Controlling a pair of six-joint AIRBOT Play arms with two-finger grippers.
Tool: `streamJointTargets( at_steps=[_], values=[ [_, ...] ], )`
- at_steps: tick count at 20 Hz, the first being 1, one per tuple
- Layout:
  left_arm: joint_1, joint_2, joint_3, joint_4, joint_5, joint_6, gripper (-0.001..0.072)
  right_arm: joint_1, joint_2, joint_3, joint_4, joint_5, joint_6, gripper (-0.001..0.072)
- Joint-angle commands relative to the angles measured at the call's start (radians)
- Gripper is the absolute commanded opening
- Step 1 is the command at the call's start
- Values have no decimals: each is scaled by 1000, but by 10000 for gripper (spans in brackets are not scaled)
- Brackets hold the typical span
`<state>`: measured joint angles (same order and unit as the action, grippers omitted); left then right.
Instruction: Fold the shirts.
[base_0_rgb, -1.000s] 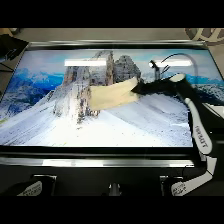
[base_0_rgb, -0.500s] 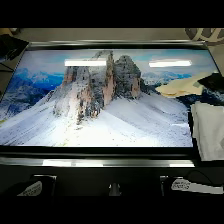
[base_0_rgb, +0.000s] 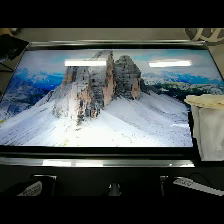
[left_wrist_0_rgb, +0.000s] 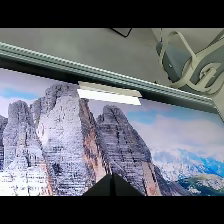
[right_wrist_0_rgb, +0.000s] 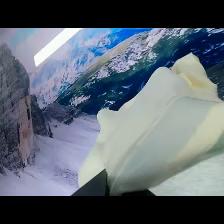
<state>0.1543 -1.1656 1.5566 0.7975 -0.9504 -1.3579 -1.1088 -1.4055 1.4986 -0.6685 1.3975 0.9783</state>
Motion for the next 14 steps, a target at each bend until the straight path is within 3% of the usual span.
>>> streamJointTargets(
  at_steps=[1, 6, 14],
  values=[
    [-8, -1, 0, 0, 9, 2, 32, -87, 59, 0, 45, 21, 26, 11],
    [-40, -5, 0, 0, 58, 27, 33, -16, 150, -62, -335, 199, 89, 12],
    [-59, -32, 0, 0, 79, 47, 32, 46, 265, -287, -702, 276, 52, 14]
  ],
)
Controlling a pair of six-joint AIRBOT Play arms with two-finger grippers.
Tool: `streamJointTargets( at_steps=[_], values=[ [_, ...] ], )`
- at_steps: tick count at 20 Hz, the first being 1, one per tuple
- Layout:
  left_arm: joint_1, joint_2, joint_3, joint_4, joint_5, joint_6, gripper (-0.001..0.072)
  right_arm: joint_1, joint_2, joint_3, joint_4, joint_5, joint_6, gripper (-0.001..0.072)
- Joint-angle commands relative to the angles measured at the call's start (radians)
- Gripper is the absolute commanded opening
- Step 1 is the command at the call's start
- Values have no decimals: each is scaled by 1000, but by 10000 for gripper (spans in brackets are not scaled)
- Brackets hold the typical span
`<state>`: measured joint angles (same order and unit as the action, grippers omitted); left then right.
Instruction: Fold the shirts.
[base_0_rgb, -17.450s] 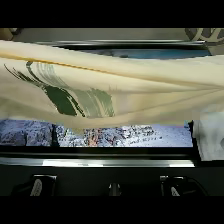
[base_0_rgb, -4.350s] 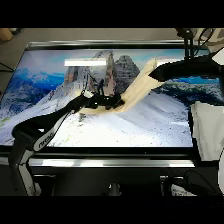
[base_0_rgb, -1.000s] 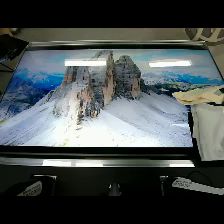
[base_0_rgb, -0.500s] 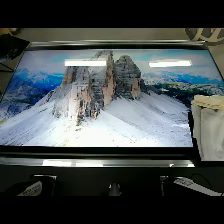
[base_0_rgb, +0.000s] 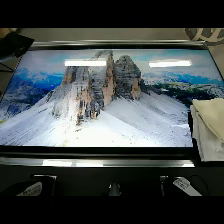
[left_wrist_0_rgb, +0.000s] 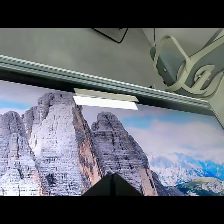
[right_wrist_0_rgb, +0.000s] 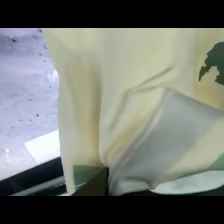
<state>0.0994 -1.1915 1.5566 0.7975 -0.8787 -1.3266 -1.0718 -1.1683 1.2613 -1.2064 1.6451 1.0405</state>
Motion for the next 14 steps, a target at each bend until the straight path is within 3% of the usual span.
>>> streamJointTargets(
  at_steps=[1, 9, 10, 11, 12, 14],
  values=[
    [-3, -6, 0, 0, 5, 19, 32, 8, 29, -60, -180, 25, -18, 14],
    [-3, -6, 0, 0, 5, 19, 32, 9, 29, -206, -316, -92, -23, 18],
    [-3, -6, 0, 0, 5, 19, 32, 9, 29, -208, -342, -133, -5, 159],
    [-3, -5, 0, 0, 4, 19, 32, 9, 29, -206, -340, -163, 17, 507],
    [-5, -3, 0, 0, 4, 18, 32, 9, 29, -202, -325, -196, 17, 702],
    [-14, 3, 17, 0, 5, 19, 32, 9, 29, -140, -325, -237, 14, 715]
  ],
)
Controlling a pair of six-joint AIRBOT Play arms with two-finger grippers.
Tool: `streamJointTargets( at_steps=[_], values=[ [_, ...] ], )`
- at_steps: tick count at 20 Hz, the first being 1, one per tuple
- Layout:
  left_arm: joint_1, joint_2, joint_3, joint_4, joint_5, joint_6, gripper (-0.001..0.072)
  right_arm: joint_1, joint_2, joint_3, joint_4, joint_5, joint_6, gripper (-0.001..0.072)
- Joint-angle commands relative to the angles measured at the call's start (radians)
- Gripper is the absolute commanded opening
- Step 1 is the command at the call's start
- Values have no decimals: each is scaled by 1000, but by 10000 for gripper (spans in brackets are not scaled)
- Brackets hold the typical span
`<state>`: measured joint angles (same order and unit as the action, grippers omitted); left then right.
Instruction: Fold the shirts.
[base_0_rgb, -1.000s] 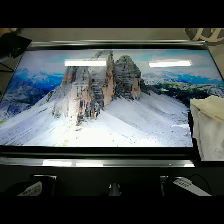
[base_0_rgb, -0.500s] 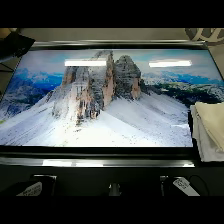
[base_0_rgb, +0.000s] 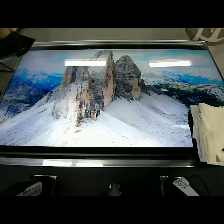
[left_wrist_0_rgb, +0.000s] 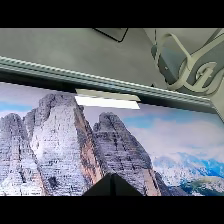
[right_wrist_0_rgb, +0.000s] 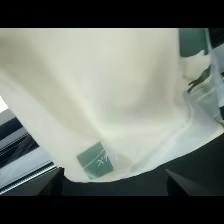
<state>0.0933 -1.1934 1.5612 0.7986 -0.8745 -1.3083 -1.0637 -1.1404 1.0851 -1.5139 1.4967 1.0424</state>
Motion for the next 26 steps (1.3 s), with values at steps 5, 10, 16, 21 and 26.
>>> streamJointTargets(
  at_steps=[5, 10, 16, 21, 26],
  values=[
    [-116, -4, 179, 361, 0, -67, 28, 70, 1, 482, 148, -471, -58, 669],
    [-312, -150, 238, 1122, -140, -445, 31, 573, -39, 618, 146, -483, -55, 670],
    [-317, -368, 107, 900, -731, -368, 697, 871, -357, 616, 175, 269, 10, 620],
    [-325, -312, 10, 869, -590, -386, 682, 939, -360, 616, 88, 216, 38, 629],
    [-325, -312, 10, 868, -590, -383, 682, 939, -360, 616, 89, 216, 38, 629]
  ],
)
